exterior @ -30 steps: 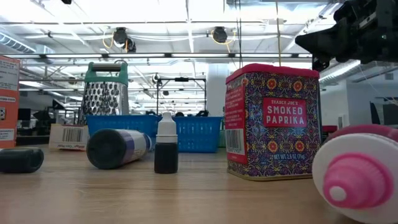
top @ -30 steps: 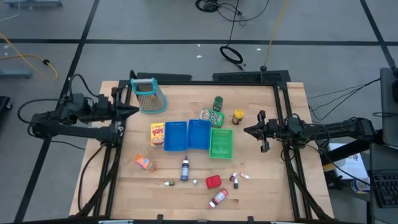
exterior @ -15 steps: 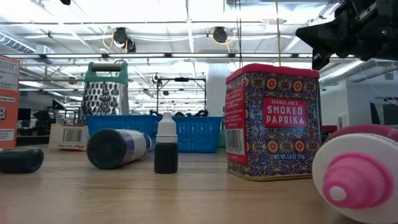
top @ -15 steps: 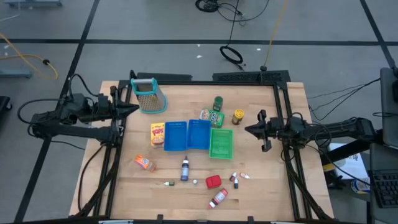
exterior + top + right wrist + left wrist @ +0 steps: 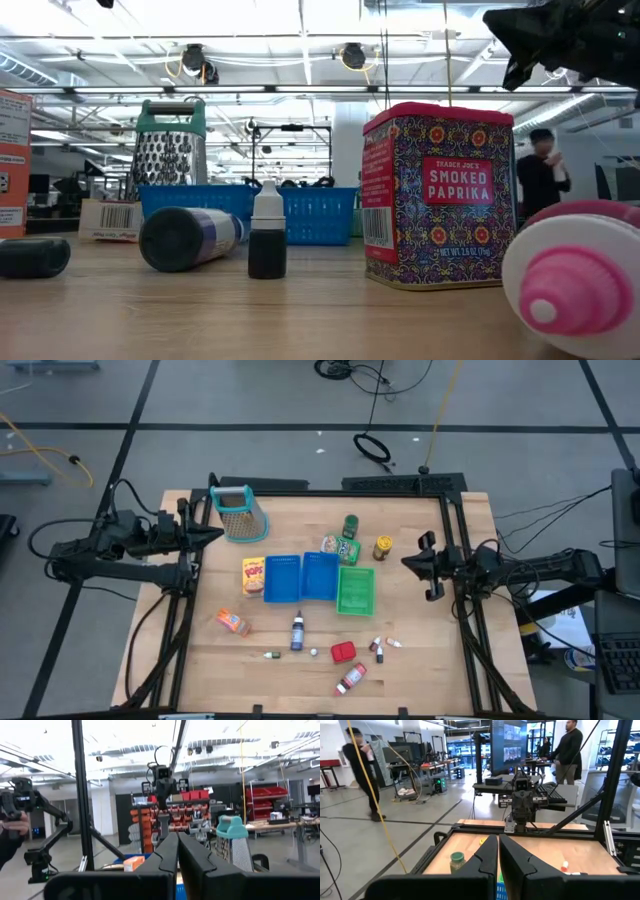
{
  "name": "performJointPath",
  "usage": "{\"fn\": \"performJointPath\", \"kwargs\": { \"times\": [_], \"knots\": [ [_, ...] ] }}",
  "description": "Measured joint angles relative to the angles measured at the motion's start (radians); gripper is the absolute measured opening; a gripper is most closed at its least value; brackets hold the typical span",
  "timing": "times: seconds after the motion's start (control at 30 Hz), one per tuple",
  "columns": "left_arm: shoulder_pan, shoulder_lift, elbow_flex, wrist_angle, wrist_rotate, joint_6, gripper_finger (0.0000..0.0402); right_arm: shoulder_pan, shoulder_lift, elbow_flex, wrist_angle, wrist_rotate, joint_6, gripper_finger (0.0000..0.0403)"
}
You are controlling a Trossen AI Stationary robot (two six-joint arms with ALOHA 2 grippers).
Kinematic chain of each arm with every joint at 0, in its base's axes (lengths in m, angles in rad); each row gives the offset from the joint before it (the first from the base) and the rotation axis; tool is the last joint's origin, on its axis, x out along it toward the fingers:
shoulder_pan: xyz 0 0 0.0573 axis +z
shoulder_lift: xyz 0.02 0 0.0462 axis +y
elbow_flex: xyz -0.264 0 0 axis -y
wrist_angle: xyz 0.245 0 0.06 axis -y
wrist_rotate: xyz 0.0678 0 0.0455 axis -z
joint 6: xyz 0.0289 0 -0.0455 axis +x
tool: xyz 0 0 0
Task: Pick & Place Kitchen Items
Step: Put the yellow seasoning bottle into the green bin
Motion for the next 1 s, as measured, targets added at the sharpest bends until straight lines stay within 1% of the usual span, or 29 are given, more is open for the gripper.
{"fn": "performJointPath", "kwargs": {
  "times": [0.13,0.3,0.5,0.67,0.8,0.9,1.0],
  "knots": [
    [0.000,0.000,0.000,0.000,0.000,0.000,0.0021,0.000,0.002,0.000,0.027,0.000,-0.052,0.0009],
    [0.000,0.000,0.000,0.000,0.000,0.000,0.0021,0.000,0.002,0.019,0.064,-0.003,-0.076,0.0009],
    [0.000,0.000,0.000,0.000,0.000,0.001,0.0021,0.000,0.042,0.135,0.053,0.003,-0.117,0.0009],
    [0.000,0.000,0.000,0.000,0.000,0.001,0.0021,0.000,0.114,0.249,-0.094,0.101,-0.186,0.0009],
    [0.000,0.000,0.000,-0.001,0.000,0.001,0.0021,0.000,0.174,0.291,-0.073,0.108,-0.215,0.0009],
    [0.000,0.000,0.000,-0.001,0.000,0.001,0.0021,0.000,0.198,0.307,-0.068,0.153,-0.218,0.0009],
    [0.000,0.000,0.000,-0.001,0.000,0.000,0.0021,0.000,0.213,0.307,-0.075,0.221,-0.233,0.0009]
  ]
}}
